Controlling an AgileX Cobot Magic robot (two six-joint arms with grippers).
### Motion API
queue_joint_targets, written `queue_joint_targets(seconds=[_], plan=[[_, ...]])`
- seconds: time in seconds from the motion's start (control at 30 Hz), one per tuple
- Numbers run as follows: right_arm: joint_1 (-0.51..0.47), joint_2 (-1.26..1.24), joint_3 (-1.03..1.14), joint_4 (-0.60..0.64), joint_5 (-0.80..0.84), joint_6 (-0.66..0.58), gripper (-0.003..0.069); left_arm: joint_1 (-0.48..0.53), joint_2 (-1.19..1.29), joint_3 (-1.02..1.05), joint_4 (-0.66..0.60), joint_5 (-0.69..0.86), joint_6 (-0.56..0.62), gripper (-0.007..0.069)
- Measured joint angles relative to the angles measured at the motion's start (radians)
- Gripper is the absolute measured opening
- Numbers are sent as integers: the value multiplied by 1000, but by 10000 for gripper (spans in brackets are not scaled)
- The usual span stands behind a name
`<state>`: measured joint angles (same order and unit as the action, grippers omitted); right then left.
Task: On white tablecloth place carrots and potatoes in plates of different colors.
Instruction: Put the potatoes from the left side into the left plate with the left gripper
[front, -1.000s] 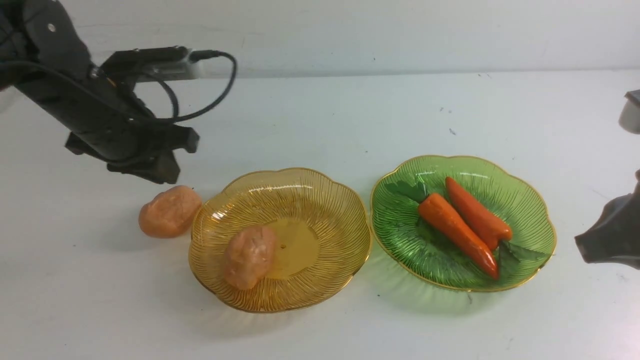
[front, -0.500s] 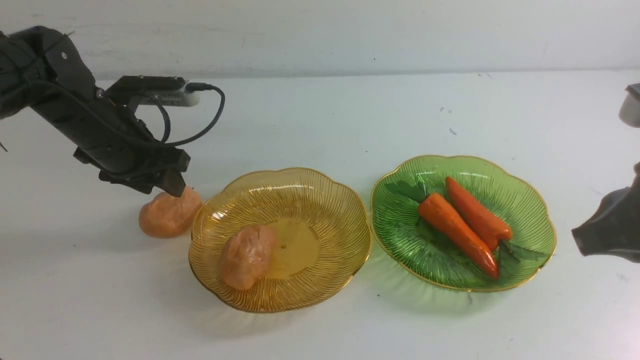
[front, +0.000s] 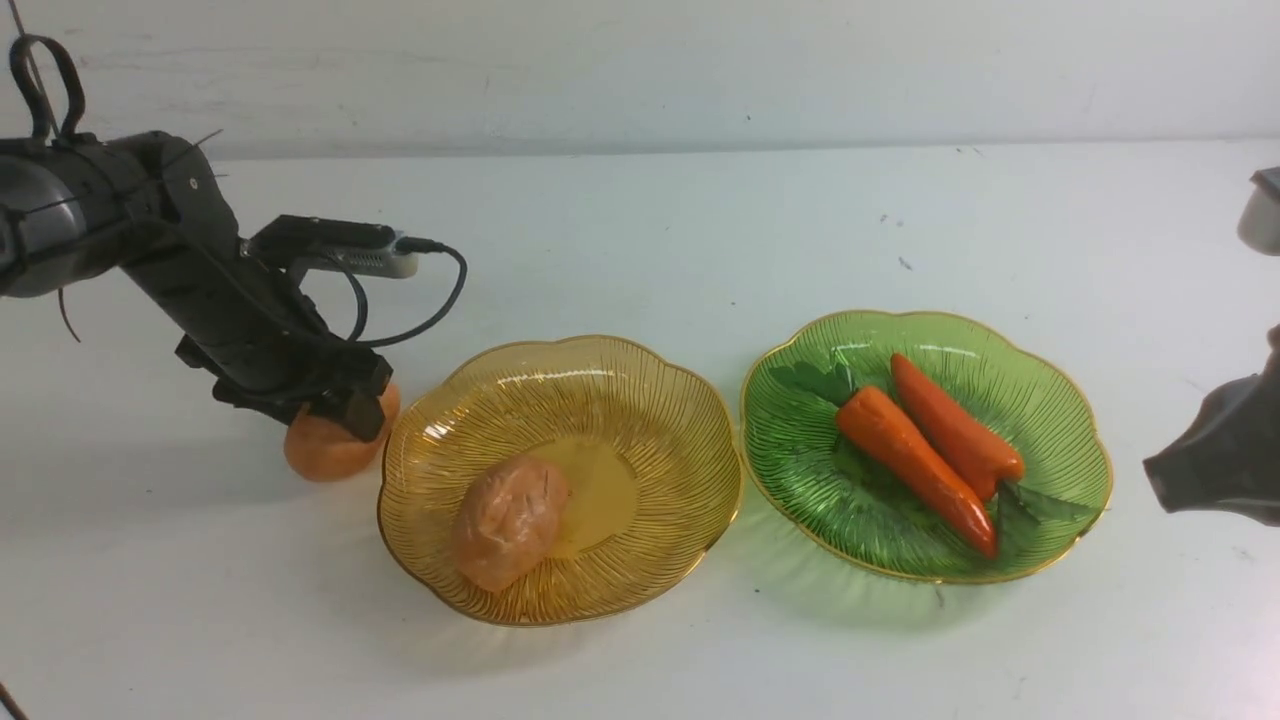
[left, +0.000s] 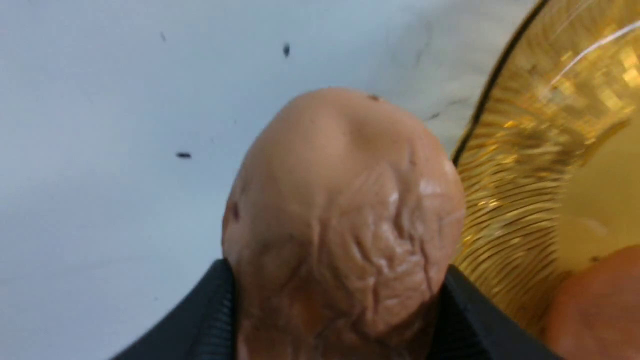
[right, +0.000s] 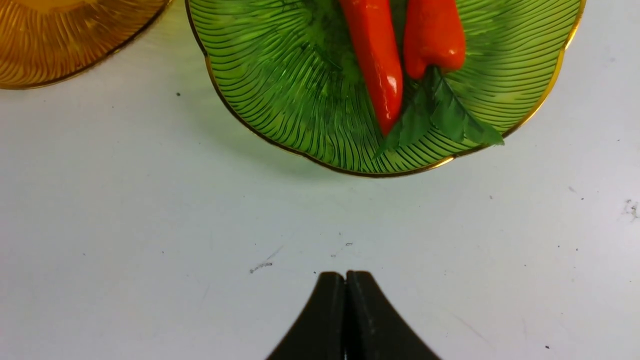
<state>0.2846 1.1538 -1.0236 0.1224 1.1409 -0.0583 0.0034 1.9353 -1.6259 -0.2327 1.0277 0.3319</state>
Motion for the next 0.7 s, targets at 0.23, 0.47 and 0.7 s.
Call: queue_joint_targets(seconds=[0.23,0.47,0.7], plan=[[0,0,0,7,-13,0,-15,-33,-56,-81,-199,63,29,369],[0,0,0,20,-20,0,-15,-158,18,-80,-355,52,62,375],[0,-83,0,30,58,0,-15,-289,133,-80,-374,-11,57,527]])
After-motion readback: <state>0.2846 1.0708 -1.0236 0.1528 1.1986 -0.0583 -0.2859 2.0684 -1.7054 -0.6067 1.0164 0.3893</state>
